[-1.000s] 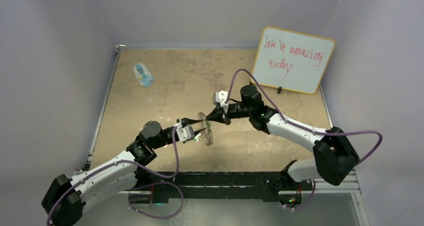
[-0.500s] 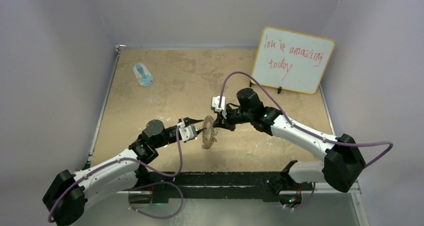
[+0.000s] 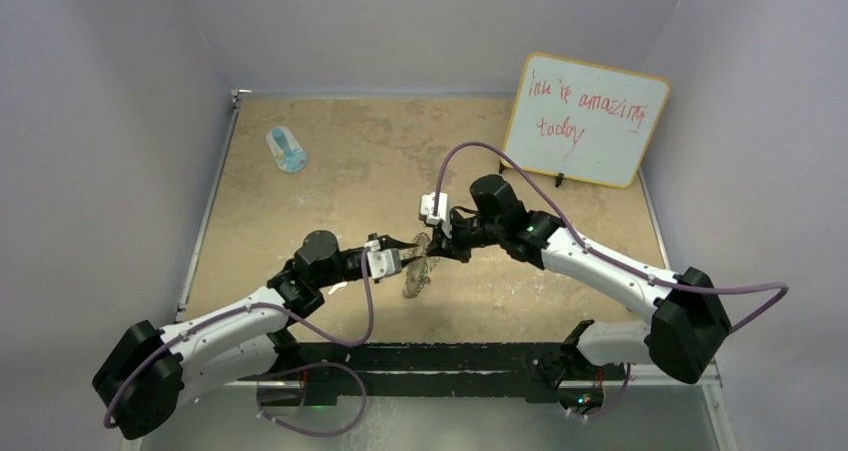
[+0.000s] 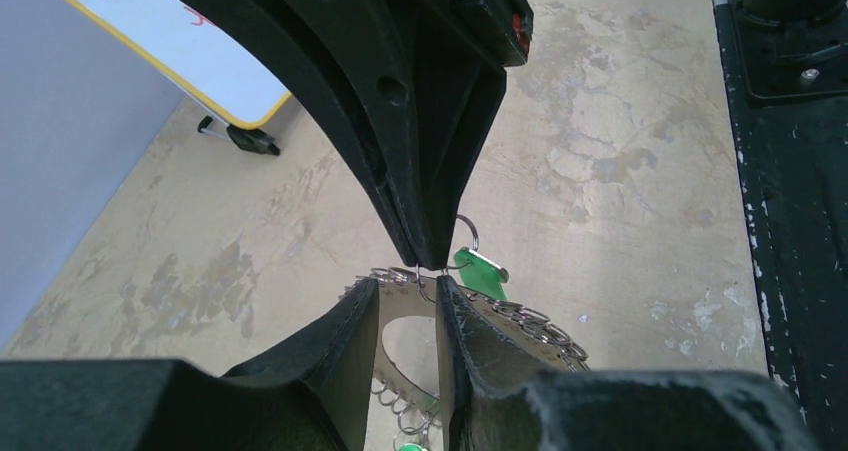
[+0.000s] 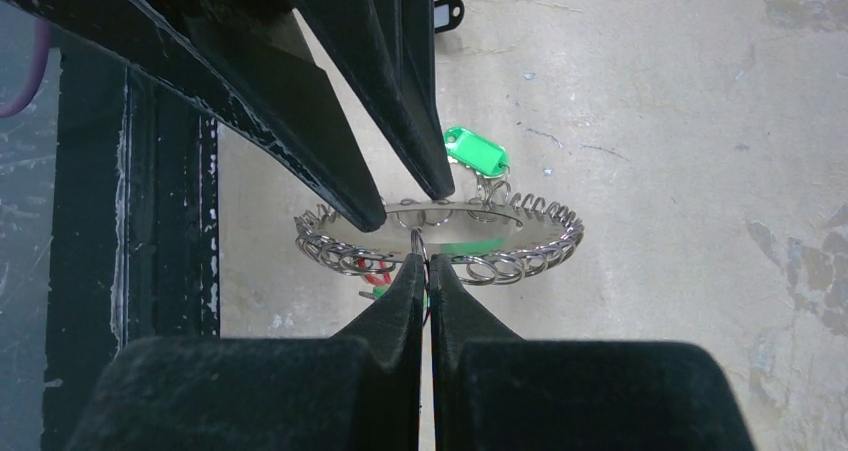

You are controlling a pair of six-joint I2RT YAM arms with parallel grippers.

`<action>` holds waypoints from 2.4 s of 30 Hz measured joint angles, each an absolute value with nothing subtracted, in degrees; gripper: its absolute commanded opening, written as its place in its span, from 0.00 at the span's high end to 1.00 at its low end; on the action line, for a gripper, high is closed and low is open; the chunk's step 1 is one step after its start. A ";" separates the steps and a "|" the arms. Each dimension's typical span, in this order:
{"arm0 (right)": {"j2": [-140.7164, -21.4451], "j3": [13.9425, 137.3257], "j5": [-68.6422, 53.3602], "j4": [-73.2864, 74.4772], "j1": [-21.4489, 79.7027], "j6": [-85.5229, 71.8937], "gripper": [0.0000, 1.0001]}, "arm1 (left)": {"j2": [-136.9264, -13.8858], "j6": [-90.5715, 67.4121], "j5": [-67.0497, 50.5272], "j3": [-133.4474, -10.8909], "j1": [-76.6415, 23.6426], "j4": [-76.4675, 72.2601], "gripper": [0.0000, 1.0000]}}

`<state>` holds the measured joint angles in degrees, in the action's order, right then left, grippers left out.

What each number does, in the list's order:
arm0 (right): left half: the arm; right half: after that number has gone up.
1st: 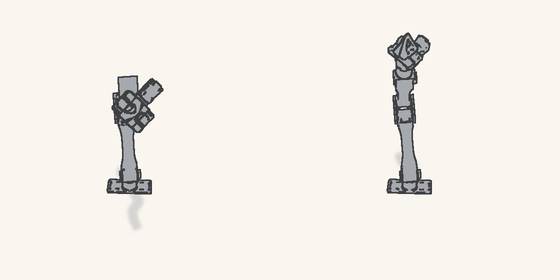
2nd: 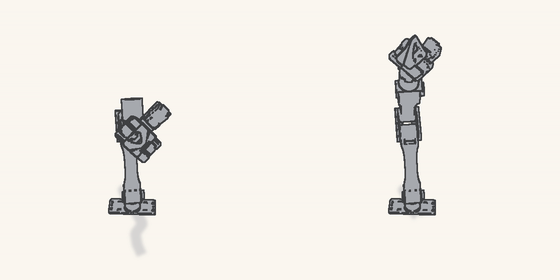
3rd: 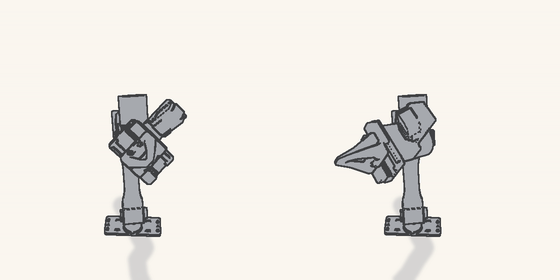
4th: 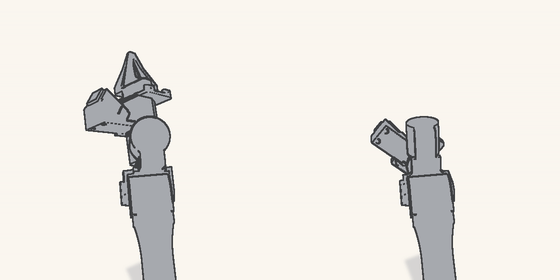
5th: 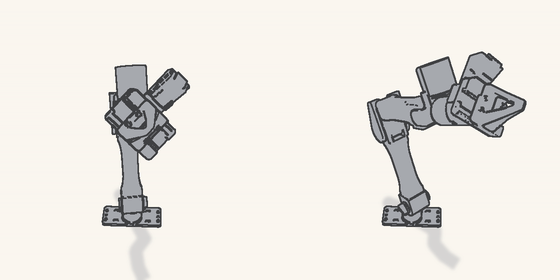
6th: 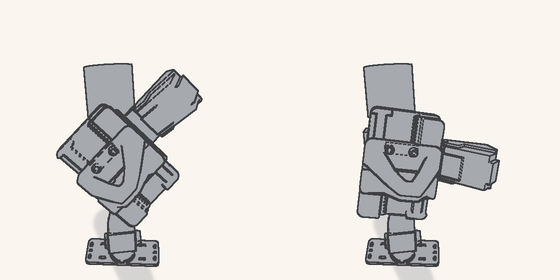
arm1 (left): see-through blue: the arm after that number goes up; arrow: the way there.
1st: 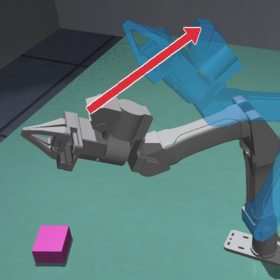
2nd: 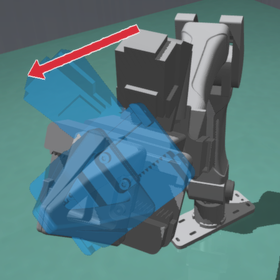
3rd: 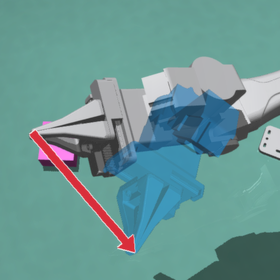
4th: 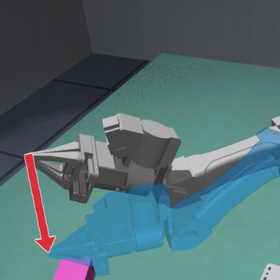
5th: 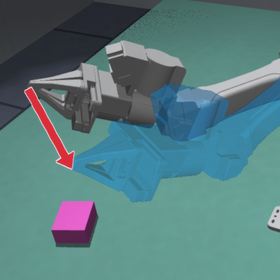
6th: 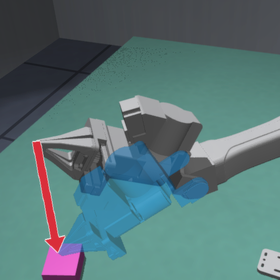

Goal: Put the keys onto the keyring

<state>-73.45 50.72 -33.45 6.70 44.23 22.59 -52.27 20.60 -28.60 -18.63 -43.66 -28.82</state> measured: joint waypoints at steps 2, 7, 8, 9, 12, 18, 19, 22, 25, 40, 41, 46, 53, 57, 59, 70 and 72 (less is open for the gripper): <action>-73.45 50.78 -33.41 6.85 44.27 22.61 1.00 | -53.15 20.60 -29.02 -18.68 -43.66 -28.97 0.76; -73.45 50.87 -33.45 7.07 44.49 22.61 1.00 | -55.55 20.60 -30.00 -19.22 -43.68 -28.86 0.81; -73.45 50.89 -33.45 7.05 44.58 22.63 1.00 | -56.01 20.62 -30.11 -19.51 -43.68 -28.86 0.84; -73.45 50.89 -33.45 7.05 44.64 22.63 1.00 | -56.31 20.60 -30.15 -19.70 -43.68 -28.86 0.86; -73.45 50.92 -33.47 7.07 44.75 22.79 1.00 | -57.08 20.64 -30.35 -20.40 -43.70 -28.84 0.87; -73.45 51.03 -33.28 7.38 44.95 23.44 1.00 | -57.95 21.12 -30.83 -21.58 -43.68 -27.75 0.79; -73.45 51.09 -33.10 7.51 44.95 23.49 1.00 | -58.13 21.43 -30.83 -21.89 -43.68 -27.33 0.79; -73.45 51.18 -32.84 7.70 44.97 23.66 1.00 | -58.33 22.11 -30.63 -22.92 -43.68 -25.56 0.78; -73.45 51.20 -32.62 7.77 45.06 23.83 1.00 | -58.30 22.17 -30.37 -23.42 -43.68 -24.29 0.80; -73.49 51.77 -32.42 7.84 45.89 25.15 1.00 | -56.55 22.17 -29.91 -23.46 -43.70 -21.28 0.84; -73.49 51.79 -32.40 7.86 45.95 25.19 1.00 | -56.55 22.17 -29.85 -23.46 -43.70 -21.28 0.83; -73.49 51.79 -32.23 7.92 46.13 25.71 1.00 | -56.64 22.17 -29.74 -23.46 -43.77 -21.26 0.81; -73.49 51.99 -32.25 7.92 46.61 26.26 1.00 | -56.55 22.50 -28.62 -23.73 -43.90 -18.98 0.81; -73.49 52.23 -32.27 7.90 46.76 26.48 1.00 | -56.01 23.14 -28.10 -23.73 -43.90 -17.80 0.89; -73.49 52.38 -32.25 7.90 46.85 26.63 1.00 | -55.86 23.18 -28.12 -23.73 -43.90 -17.82 0.90; -73.49 52.42 -32.25 7.88 47.00 27.07 1.00 | -56.14 23.11 -28.32 -23.73 -43.90 -18.55 0.93; -73.49 52.42 -32.23 7.88 47.05 27.11 1.00 | -56.25 23.09 -28.32 -23.73 -43.90 -18.76 0.96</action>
<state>-73.49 52.42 -32.23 7.88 47.05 27.11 -56.25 23.09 -28.32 -23.73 -43.90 -18.76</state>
